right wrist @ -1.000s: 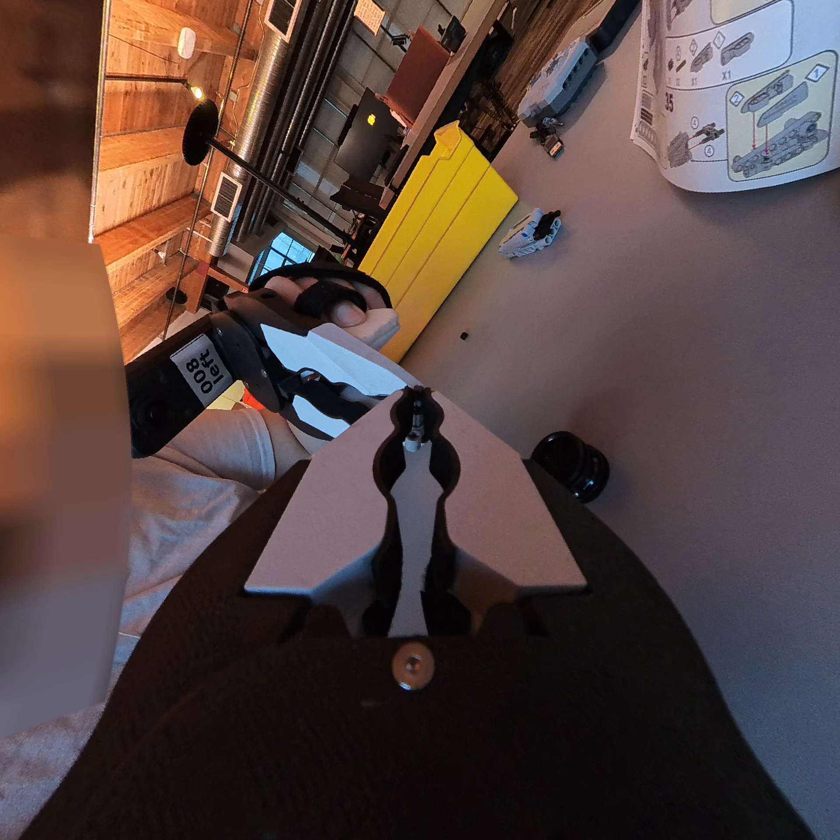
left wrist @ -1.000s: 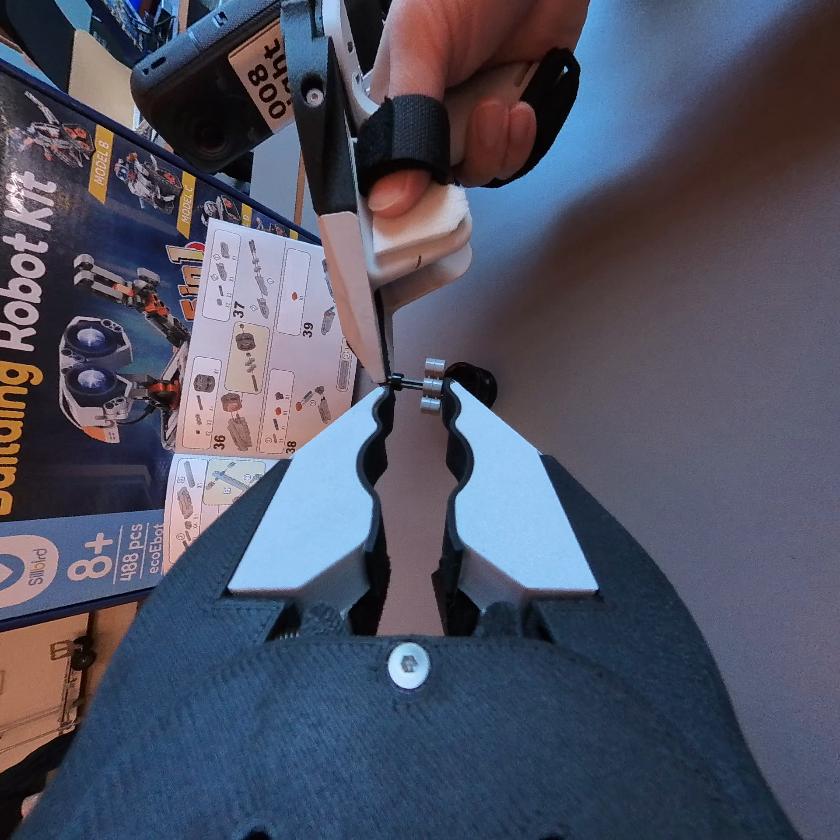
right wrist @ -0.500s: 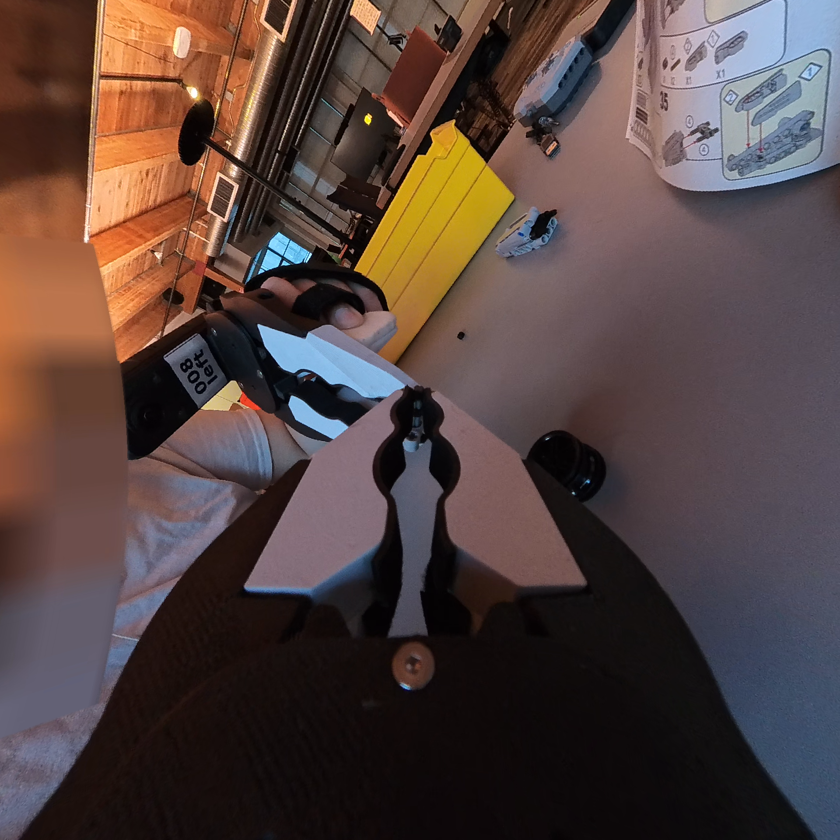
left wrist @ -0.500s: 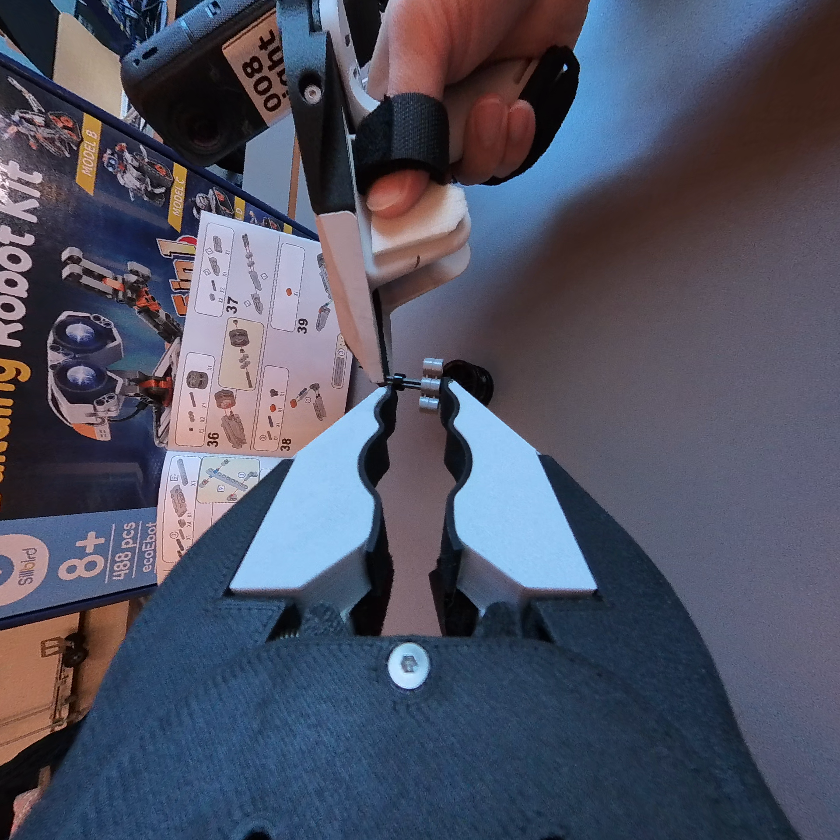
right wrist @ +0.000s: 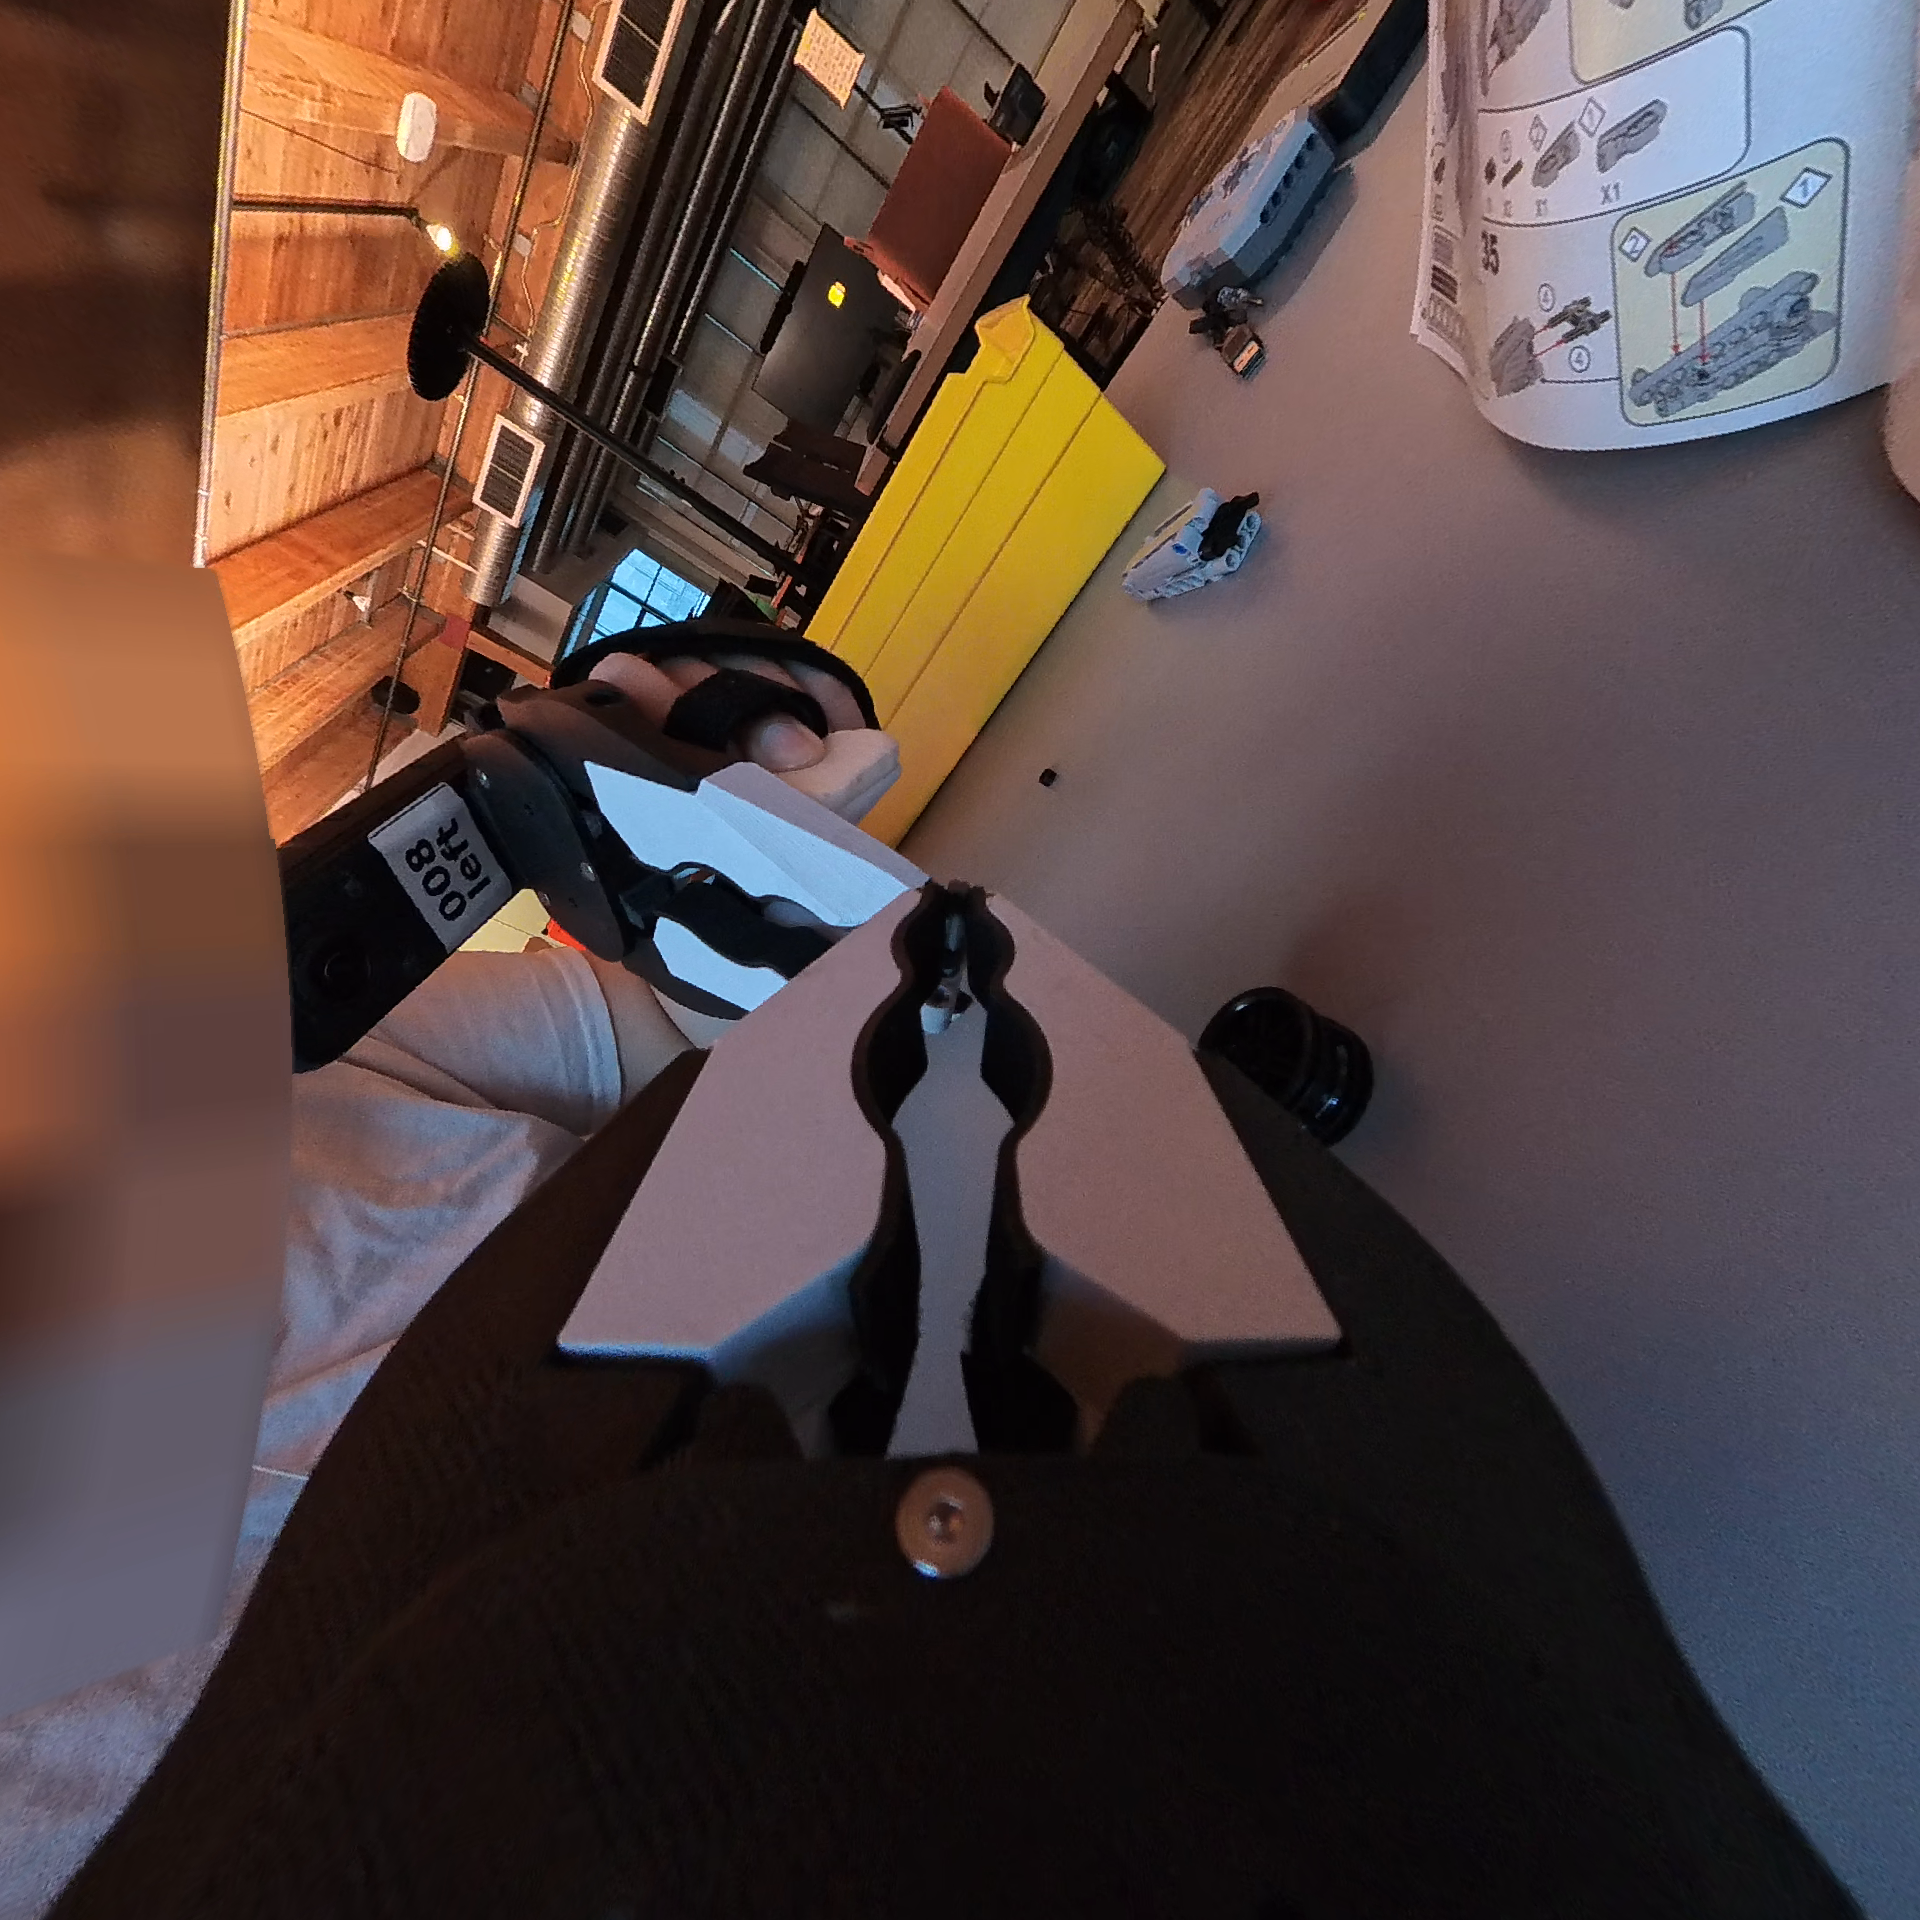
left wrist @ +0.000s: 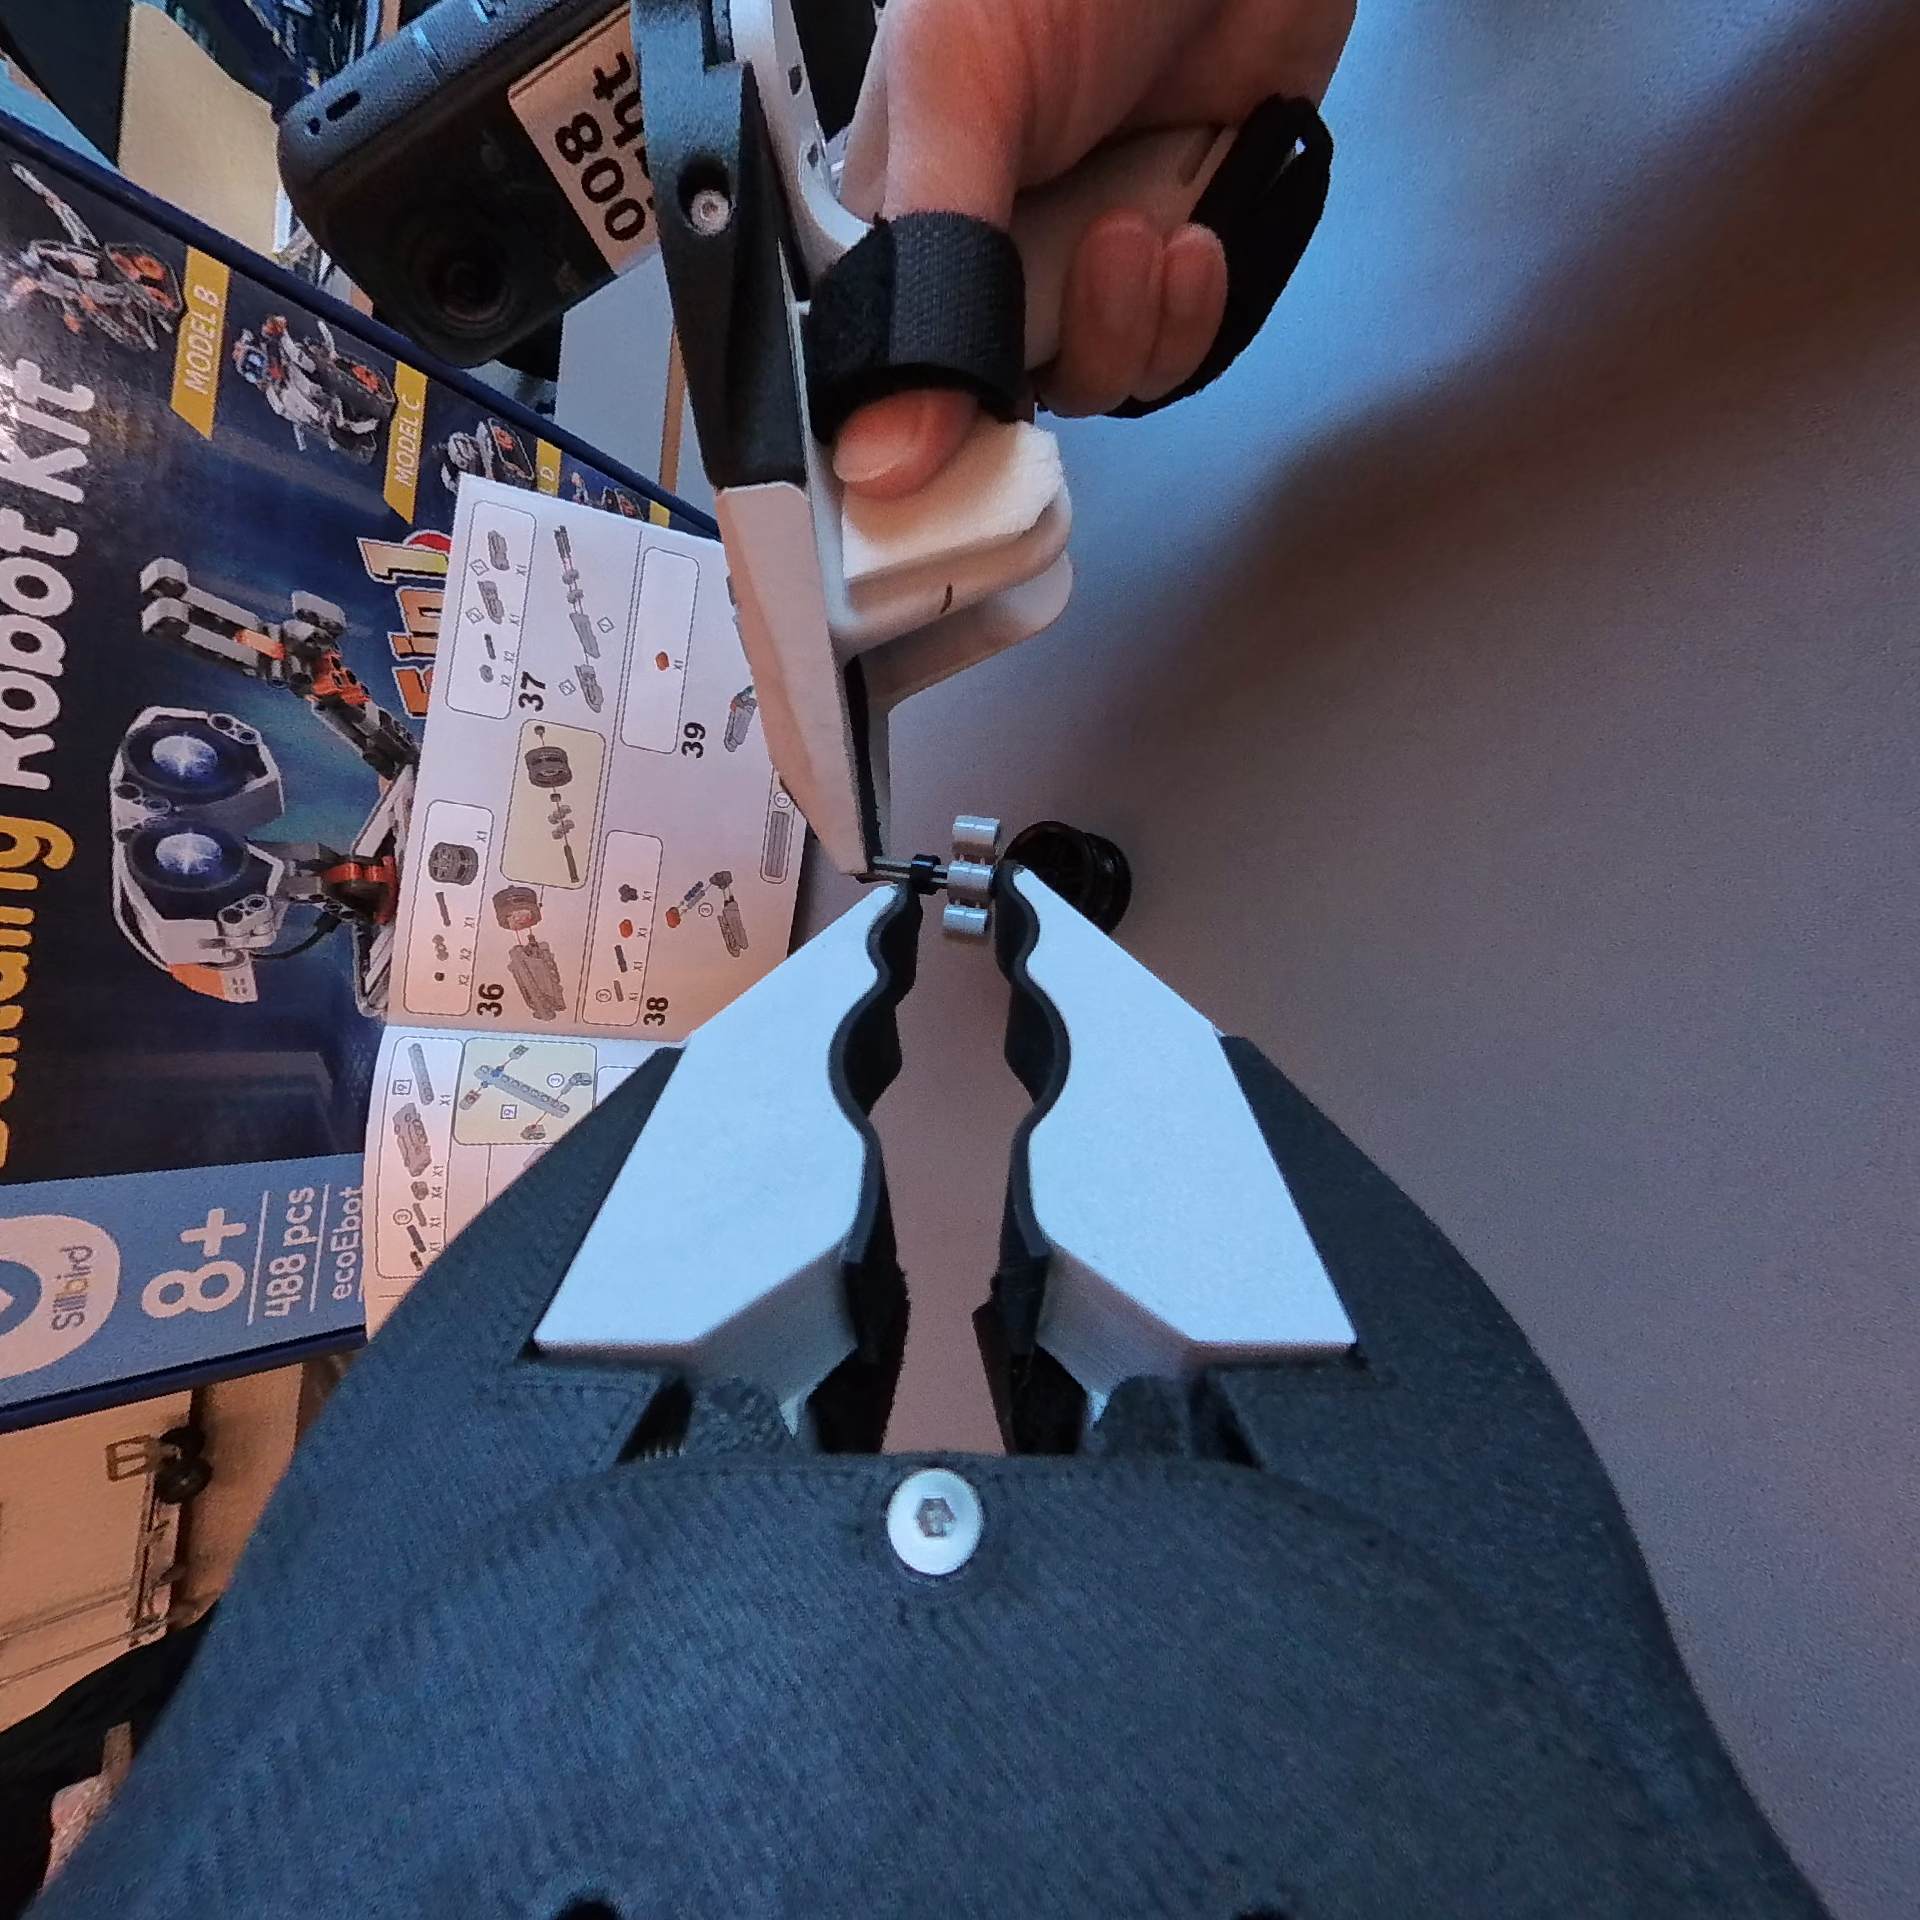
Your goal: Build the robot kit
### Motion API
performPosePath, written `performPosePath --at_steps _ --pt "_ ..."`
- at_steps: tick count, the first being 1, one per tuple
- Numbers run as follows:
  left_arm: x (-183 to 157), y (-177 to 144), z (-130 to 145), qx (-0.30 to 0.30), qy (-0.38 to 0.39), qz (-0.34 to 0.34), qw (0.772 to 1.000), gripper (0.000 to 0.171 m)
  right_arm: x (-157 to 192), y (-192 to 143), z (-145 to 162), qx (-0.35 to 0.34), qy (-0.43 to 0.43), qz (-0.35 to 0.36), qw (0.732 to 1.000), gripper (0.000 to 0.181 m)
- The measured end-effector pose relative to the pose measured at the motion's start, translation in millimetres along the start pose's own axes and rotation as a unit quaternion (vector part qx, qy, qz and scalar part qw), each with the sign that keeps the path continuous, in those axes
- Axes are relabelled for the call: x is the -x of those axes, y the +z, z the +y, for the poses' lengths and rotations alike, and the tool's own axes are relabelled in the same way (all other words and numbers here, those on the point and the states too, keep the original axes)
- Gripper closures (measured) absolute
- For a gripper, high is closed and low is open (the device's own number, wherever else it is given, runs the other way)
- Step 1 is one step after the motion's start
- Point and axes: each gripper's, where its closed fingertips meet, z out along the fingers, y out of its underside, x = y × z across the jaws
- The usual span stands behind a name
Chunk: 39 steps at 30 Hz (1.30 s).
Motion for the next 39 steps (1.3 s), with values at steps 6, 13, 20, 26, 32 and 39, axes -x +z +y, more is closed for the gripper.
performPosePath --at_steps 6,13,20,26,32,39 --pt "1 1 0 0.004 0.002 -0.003 1.000 0.160 -1 0 -1 -0.004 0.002 0.001 1.000 0.179" --pt "1 1 0 0.008 0.001 -0.003 1.000 0.162 -3 0 -2 -0.008 0.007 0.004 1.000 0.179" --pt "2 2 1 0.012 -0.002 -0.006 1.000 0.162 -4 0 -4 -0.014 0.013 0.006 1.000 0.179" --pt "5 3 2 0.014 -0.008 -0.012 1.000 0.162 -4 -1 -7 -0.024 0.016 0.007 1.000 0.179" --pt "11 3 -2 -0.025 -0.087 -0.007 0.996 0.161 0 -5 -13 -0.043 0.018 -0.004 0.999 0.179" --pt "31 -12 -7 -0.147 -0.362 0.121 0.912 0.107 17 -11 -33 -0.102 -0.058 -0.016 0.993 0.179"
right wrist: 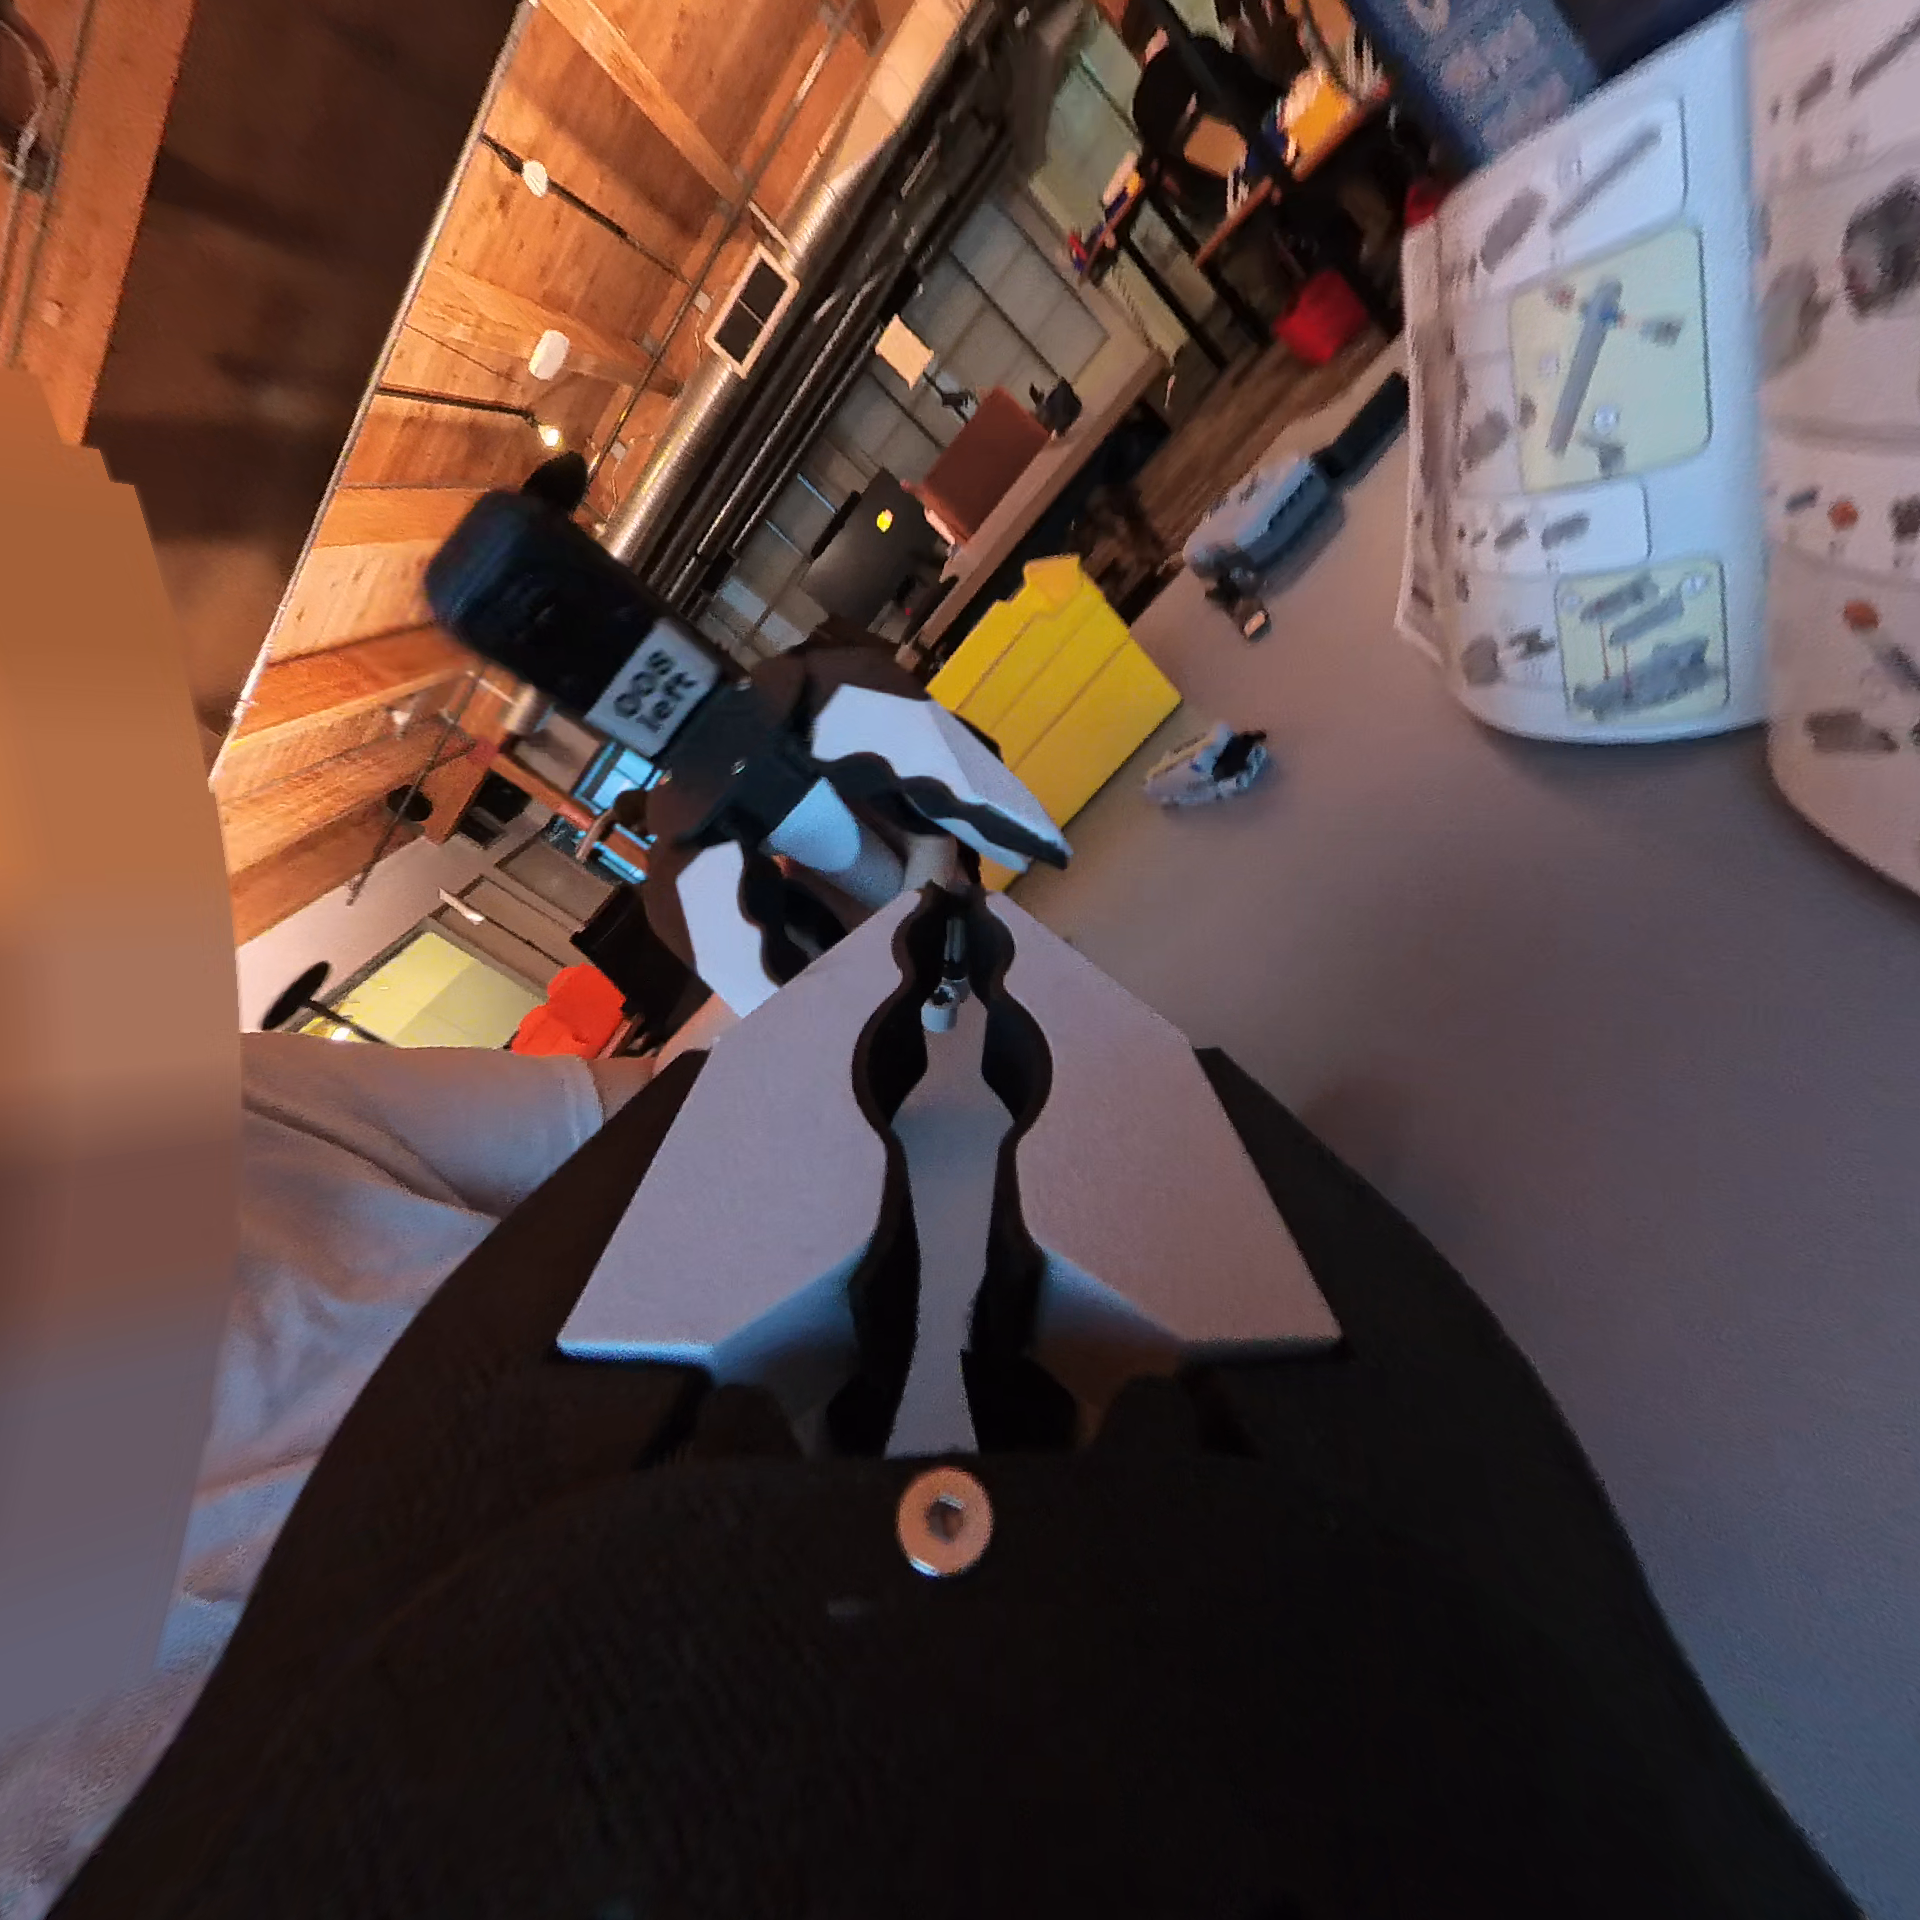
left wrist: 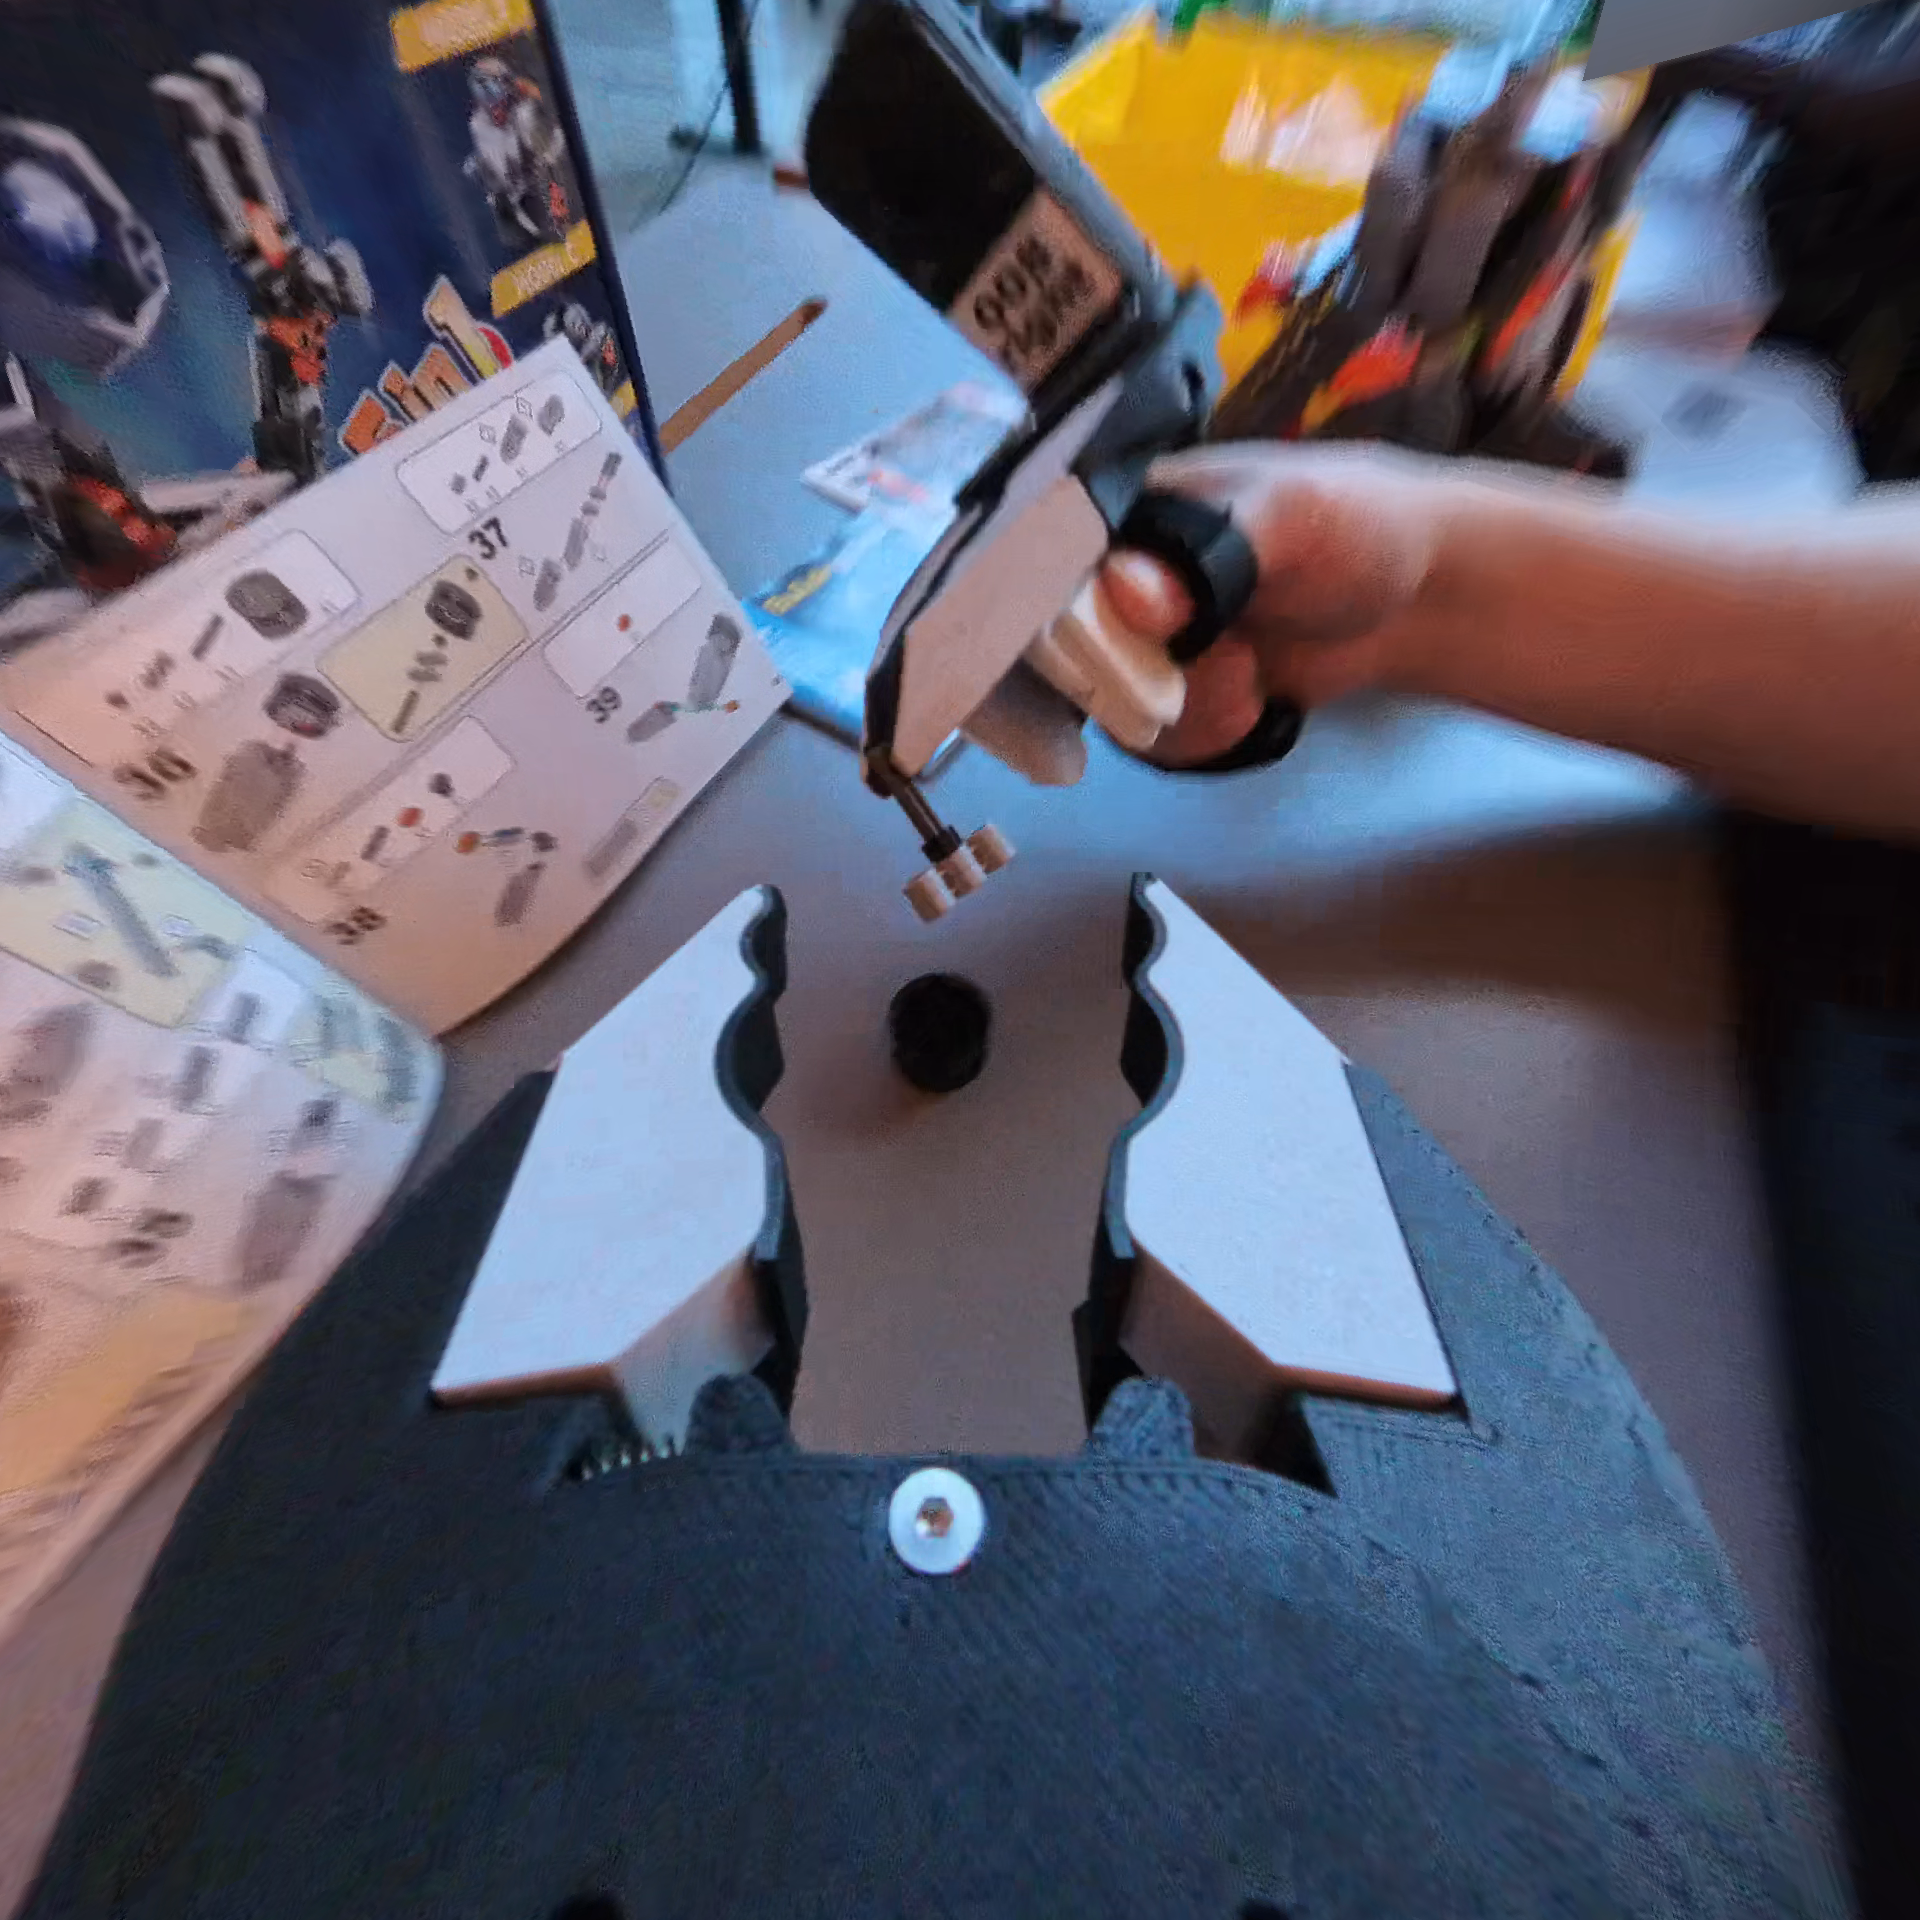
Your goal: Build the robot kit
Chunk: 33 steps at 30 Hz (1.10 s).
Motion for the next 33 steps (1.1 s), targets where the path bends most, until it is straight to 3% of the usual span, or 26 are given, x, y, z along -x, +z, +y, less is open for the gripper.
performPosePath --at_steps 2,5,9,14,17,23,33 --pt "5 -9 -15 -0.072 -0.093 0.050 0.992 0.118 8 0 -5 -0.012 -0.035 -0.009 0.999 0.179" --pt "12 -26 -41 -0.193 -0.214 0.130 0.949 0.139 21 0 -16 -0.051 -0.097 -0.019 0.994 0.179" --pt "15 -35 -57 -0.266 -0.292 0.188 0.899 0.148 38 2 -23 -0.093 -0.146 -0.042 0.984 0.179" --pt "-2 -29 -62 -0.260 -0.282 0.218 0.897 0.148 46 11 -18 -0.099 -0.163 -0.055 0.980 0.179" --pt "-4 -29 -63 -0.268 -0.282 0.220 0.895 0.166 50 11 -22 -0.116 -0.156 -0.067 0.979 0.179" --pt "-6 -31 -63 -0.271 -0.284 0.229 0.891 0.166 50 12 -22 -0.129 -0.159 -0.067 0.977 0.179" --pt "-15 -38 -67 -0.261 -0.283 0.277 0.880 0.169 60 14 -19 -0.128 -0.038 -0.170 0.976 0.178"
